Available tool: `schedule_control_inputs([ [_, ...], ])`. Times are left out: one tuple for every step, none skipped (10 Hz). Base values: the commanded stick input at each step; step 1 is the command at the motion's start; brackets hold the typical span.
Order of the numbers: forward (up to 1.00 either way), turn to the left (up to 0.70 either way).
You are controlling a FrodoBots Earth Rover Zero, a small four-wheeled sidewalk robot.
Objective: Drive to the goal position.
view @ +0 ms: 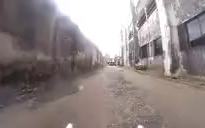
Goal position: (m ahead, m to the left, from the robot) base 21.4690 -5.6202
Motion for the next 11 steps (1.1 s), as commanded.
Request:
schedule_control_inputs([
  [0.7, 0.0],
  [0.7, 0.0],
  [0.7, 0.0],
  [0.7, 0.0],
  [0.7, 0.0],
  [0.7, 0.0],
  [0.7, 0.0],
  [0.7, 0.0],
  [0.7, 0.0],
  [0.7, 0.0],
  [0.7, 0.0],
])
